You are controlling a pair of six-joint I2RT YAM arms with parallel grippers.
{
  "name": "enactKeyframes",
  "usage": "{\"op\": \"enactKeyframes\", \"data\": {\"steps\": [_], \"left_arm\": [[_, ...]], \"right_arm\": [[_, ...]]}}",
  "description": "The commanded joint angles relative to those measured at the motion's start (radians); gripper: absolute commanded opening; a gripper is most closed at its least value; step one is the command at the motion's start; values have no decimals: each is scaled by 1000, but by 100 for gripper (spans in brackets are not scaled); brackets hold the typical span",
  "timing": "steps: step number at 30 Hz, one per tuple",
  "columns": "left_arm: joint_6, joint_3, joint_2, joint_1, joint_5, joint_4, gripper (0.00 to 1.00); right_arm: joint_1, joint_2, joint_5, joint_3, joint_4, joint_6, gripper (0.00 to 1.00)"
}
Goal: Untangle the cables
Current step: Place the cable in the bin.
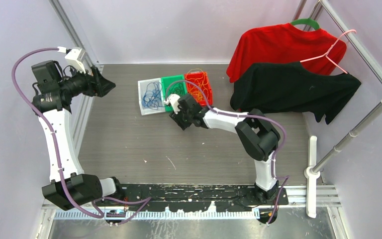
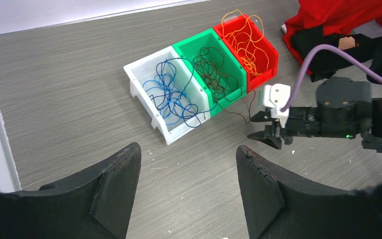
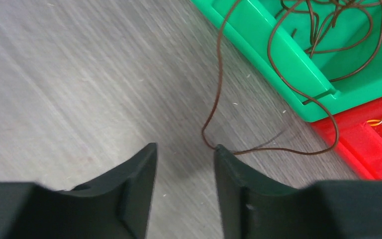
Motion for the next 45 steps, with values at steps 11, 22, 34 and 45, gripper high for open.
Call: {"op": "enactKeyframes", "data": {"steps": [11,22,34,45], "left_arm": [[-29,4,-5,7,33,31,70],[-24,0,-3,10,34,33,70],[-12,12,2,12,31,20,70],[-27,10,4,13,46,30,70]], "right_arm": [[-26,-1,85,210,25,-18,1],[-87,218,45,560,-146,71,1],[-121,278,-49,617,-92,203,23],[-117,-45,44,185,103,303,53]]}}
